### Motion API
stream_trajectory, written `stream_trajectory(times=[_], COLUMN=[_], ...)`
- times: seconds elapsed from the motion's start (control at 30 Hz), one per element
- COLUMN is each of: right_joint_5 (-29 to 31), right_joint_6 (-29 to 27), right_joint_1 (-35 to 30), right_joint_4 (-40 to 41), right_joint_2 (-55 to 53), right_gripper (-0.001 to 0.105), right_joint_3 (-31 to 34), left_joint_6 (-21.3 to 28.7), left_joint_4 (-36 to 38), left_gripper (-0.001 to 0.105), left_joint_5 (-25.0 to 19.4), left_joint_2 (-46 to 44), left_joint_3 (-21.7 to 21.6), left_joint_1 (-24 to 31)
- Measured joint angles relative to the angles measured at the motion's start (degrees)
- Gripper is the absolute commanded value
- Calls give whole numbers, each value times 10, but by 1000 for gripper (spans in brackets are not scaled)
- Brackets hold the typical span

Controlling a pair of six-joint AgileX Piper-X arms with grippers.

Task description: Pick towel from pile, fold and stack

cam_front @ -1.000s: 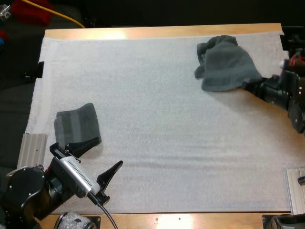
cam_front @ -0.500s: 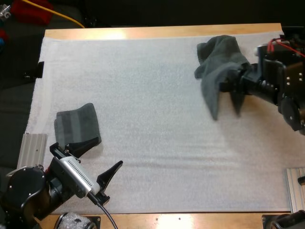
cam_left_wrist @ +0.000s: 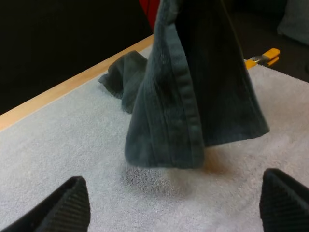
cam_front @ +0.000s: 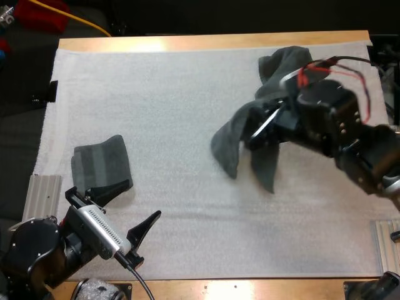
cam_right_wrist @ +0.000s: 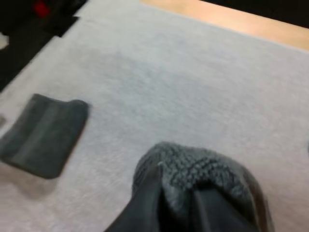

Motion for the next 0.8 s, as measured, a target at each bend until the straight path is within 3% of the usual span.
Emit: stream_trajectory(times=[0.2, 0.47, 0.8], right_joint_5=[8, 12, 58], right_joint_6=[22, 60, 44], right_joint_1=[60, 73, 65], right_joint_4=[-44, -68, 2], right_joint_2=[1, 31, 115], right_gripper=[2, 2, 2], right_joint_3=[0, -1, -1], left_joint_6=[0, 0, 0], left_joint_4=[0, 0, 28], left_gripper=[70, 70, 70], left_joint_5=[0, 0, 0], left_joint_2=[0, 0, 0], left_joint_3=[0, 0, 0], left_joint_1=[0, 0, 0])
